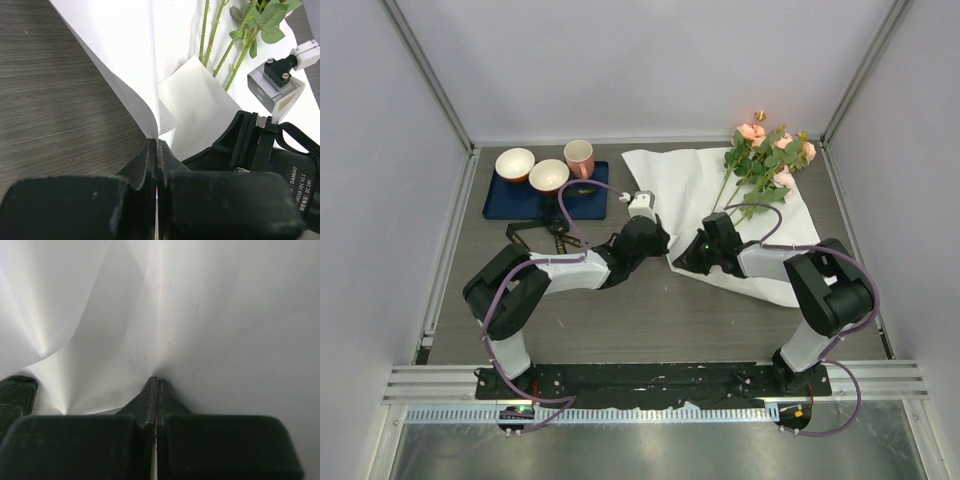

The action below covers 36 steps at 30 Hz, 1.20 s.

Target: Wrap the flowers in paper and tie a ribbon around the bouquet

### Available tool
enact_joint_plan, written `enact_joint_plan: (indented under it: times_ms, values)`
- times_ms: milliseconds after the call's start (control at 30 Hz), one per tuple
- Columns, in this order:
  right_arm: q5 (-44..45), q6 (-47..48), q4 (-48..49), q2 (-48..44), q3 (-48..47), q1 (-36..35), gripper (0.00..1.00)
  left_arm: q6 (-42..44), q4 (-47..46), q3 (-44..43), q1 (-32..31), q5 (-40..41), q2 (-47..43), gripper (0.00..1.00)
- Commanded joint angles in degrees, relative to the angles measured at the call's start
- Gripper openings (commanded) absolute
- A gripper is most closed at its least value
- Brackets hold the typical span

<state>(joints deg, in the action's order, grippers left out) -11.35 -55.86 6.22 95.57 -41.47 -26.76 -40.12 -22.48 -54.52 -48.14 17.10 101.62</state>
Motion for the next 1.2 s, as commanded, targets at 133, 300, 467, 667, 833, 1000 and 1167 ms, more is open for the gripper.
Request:
enact_joint_plan:
  times_ms: [133, 300, 467, 667, 833, 1000, 1167]
  values:
    - [1.3, 1.7, -2.2, -2.2, 1.5, 0.8, 0.00, 0.0, -1.1, 0.3, 0.4, 1.5, -1.6, 0.00]
    - [-0.3, 2.7, -1.4, -3.3, 1.8, 2.3, 0.00, 4.9, -3.0, 0.2, -1.3, 0.7, 0.0, 0.00]
    - [-2.2, 1.5, 0.4, -5.2, 3.8, 5.0, 0.00, 12.7, -4.4, -0.5, -4.1, 1.8, 0.2, 0.00]
    - [-5.1, 2.2, 0.1, -8.7, 5.3, 8.0, 0.00, 24.5, -5.6, -2.4, -8.6, 4.4, 1.1, 0.00]
    - [-4.9, 3.2, -3.3, -13.4, 6.6, 10.3, 0.00, 28.0, -5.7, -4.6, -10.7, 1.2, 3.1, 0.00]
    - [-1.1, 6.8, -11.6, -19.4, 5.7, 12.4, 0.01, 31.0, -4.4, -7.6, -12.9, 0.1, 5.7, 0.00]
    - [0.3, 11.7, -19.7, -23.9, 4.0, 17.9, 0.07, 30.7, -2.7, -9.8, -13.9, -4.9, 7.7, 0.00]
